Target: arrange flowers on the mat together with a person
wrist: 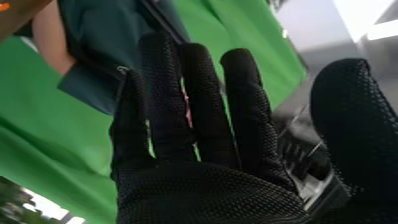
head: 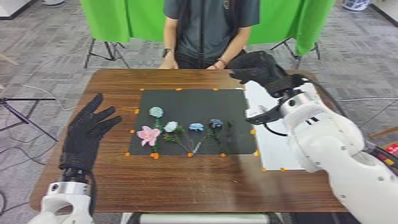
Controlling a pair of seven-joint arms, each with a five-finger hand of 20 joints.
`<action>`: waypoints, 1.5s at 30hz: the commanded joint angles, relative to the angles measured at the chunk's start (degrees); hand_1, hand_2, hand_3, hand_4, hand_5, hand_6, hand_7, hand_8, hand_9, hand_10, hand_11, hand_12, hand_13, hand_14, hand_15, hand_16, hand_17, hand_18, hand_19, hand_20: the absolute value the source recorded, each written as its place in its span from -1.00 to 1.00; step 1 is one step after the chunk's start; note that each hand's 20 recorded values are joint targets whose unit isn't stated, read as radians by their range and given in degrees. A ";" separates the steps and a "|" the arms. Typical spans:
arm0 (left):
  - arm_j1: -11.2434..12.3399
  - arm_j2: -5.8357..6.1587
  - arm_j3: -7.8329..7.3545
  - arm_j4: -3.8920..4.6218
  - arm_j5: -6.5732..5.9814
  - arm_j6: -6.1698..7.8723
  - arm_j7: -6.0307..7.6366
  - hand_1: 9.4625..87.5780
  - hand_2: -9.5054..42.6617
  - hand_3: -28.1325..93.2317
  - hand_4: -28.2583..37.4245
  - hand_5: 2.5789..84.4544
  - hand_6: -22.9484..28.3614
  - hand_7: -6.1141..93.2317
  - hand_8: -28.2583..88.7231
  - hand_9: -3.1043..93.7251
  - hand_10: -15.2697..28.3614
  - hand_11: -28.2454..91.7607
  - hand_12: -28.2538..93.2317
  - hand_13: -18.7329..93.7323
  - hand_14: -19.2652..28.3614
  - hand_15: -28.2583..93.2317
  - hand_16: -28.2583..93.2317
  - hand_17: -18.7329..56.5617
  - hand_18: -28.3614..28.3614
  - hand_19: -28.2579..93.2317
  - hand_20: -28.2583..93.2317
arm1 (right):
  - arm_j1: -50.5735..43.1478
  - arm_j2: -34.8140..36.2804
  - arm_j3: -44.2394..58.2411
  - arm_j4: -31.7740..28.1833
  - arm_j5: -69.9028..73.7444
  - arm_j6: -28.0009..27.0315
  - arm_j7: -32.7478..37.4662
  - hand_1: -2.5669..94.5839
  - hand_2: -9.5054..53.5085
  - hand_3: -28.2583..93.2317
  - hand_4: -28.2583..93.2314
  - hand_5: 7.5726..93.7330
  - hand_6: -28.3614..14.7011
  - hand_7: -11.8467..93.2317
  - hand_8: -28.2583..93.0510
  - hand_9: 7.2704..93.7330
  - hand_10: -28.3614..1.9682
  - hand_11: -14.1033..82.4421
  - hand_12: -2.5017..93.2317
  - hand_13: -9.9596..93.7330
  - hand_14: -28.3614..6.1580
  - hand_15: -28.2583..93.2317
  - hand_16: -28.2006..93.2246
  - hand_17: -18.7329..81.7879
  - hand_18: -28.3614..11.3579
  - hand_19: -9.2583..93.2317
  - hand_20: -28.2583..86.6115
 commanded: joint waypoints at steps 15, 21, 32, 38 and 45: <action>1.37 -1.17 -0.03 -0.11 0.98 -0.03 -0.71 -0.66 -0.45 0.78 -1.00 -0.25 0.01 -0.67 -0.68 -0.22 0.42 -0.22 -0.41 -0.15 0.87 0.13 -0.64 -0.72 0.84 0.24 -0.29 | -27.31 -9.93 15.29 -3.86 34.74 -1.56 -8.52 -0.58 -0.49 0.78 -0.98 -0.22 0.34 -0.54 -0.73 -0.18 -0.05 -0.54 -0.68 -0.15 -0.46 0.00 -0.36 -0.58 -0.48 0.16 -0.21; 1.17 -1.67 -0.07 -0.02 1.83 -0.61 -1.55 -0.66 -0.45 0.78 -1.00 -0.25 0.00 -0.67 -0.68 -0.23 0.41 -0.24 -0.41 -0.16 0.85 0.12 -0.64 -0.72 0.83 0.24 -0.30 | -32.00 -13.43 17.42 -4.16 35.73 -2.03 -12.17 -0.61 -0.47 0.78 -0.99 -0.34 0.41 -0.55 -0.72 -0.25 -0.02 -0.58 -0.67 -0.20 -0.47 -0.05 -0.35 -0.61 -0.48 0.12 -0.21; 1.60 -2.14 -0.55 -0.07 2.19 -1.17 -2.25 -0.67 -0.45 0.78 -1.00 -0.25 0.00 -0.67 -0.68 -0.22 0.41 -0.23 -0.40 -0.15 0.86 0.12 -0.63 -0.72 0.84 0.23 -0.30 | -34.02 -13.94 17.10 -4.18 35.54 -1.29 -13.77 -0.62 -0.45 0.78 -1.00 -0.37 0.44 -0.54 -0.73 -0.26 0.04 -0.58 -0.67 -0.19 -0.48 -0.07 -0.32 -0.61 -0.50 0.11 -0.20; 1.77 -2.43 -0.78 -0.15 2.41 -1.33 -2.88 -0.66 -0.45 0.78 -1.00 -0.25 0.00 -0.67 -0.68 -0.22 0.41 -0.23 -0.40 -0.15 0.86 0.12 -0.63 -0.72 0.83 0.23 -0.30 | -34.05 -13.06 16.65 -4.20 35.38 -1.90 -13.09 -0.62 -0.46 0.79 -1.00 -0.36 0.44 -0.54 -0.73 -0.25 0.05 -0.58 -0.67 -0.19 -0.47 -0.07 -0.31 -0.60 -0.51 0.12 -0.19; 1.86 -2.83 -0.89 -0.18 2.71 -1.60 -3.58 -0.66 -0.45 0.78 -1.00 -0.25 0.00 -0.67 -0.68 -0.22 0.42 -0.23 -0.41 -0.15 0.86 0.12 -0.63 -0.72 0.83 0.23 -0.30 | -34.73 -13.54 16.34 -4.40 35.45 -1.87 -13.08 -0.62 -0.46 0.79 -1.00 -0.36 0.44 -0.54 -0.73 -0.24 0.06 -0.58 -0.67 -0.18 -0.47 -0.07 -0.31 -0.60 -0.51 0.11 -0.18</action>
